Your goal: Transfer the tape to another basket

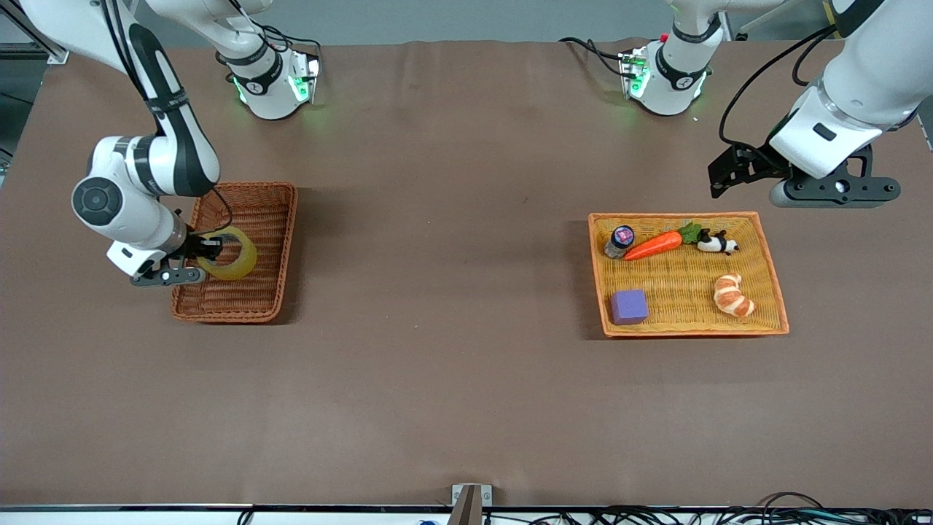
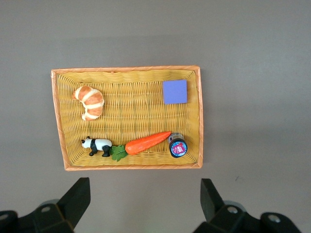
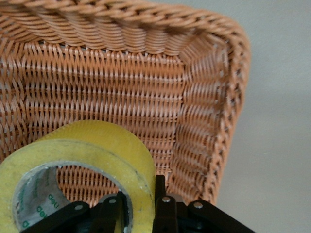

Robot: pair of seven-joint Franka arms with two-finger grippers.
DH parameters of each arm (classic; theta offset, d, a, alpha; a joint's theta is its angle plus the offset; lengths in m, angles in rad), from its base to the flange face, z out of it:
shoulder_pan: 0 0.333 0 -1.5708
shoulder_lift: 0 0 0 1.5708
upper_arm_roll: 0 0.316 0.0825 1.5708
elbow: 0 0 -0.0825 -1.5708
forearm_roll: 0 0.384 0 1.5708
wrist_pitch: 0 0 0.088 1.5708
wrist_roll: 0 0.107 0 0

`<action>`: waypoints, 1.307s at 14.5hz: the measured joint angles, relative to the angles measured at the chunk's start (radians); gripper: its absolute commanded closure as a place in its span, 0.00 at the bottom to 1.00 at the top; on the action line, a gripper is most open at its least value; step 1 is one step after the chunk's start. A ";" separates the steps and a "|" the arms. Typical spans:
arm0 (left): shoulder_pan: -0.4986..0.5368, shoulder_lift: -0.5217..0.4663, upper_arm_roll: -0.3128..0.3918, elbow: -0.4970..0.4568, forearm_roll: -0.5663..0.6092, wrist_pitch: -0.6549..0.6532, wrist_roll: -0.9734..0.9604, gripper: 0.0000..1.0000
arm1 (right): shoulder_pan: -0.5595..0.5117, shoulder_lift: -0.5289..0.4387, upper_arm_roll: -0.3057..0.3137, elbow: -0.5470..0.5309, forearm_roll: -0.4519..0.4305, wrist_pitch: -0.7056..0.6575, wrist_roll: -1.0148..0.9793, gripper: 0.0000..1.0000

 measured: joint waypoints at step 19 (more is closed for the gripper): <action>0.029 0.014 0.004 -0.007 0.000 -0.001 -0.001 0.00 | 0.048 -0.094 0.037 0.519 0.025 -0.482 0.004 0.00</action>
